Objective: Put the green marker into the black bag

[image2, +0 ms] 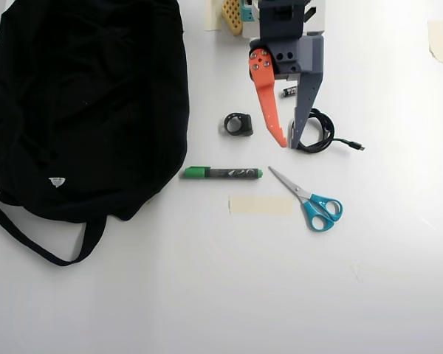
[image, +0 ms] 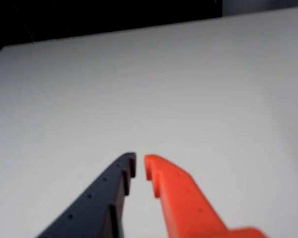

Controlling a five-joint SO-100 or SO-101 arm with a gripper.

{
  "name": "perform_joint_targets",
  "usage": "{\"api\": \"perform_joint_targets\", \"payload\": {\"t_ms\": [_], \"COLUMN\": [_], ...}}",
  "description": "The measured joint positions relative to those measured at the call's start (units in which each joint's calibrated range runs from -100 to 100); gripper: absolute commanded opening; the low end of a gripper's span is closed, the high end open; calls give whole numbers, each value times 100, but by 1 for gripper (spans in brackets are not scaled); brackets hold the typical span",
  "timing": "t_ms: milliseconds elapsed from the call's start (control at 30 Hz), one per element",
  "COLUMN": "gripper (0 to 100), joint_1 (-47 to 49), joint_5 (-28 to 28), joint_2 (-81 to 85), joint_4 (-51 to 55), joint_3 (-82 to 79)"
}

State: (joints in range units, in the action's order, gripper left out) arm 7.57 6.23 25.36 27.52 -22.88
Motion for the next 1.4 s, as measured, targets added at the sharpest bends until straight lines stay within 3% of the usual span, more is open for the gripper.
{"api": "perform_joint_targets", "payload": {"t_ms": [400, 767, 1400], "gripper": [3, 3, 3], "joint_1": [0, 0, 0], "joint_5": [-391, -425, -425], "joint_2": [-1320, -2283, -2408], "joint_4": [-1632, -1683, -1683], "joint_3": [307, 1588, 1667]}}
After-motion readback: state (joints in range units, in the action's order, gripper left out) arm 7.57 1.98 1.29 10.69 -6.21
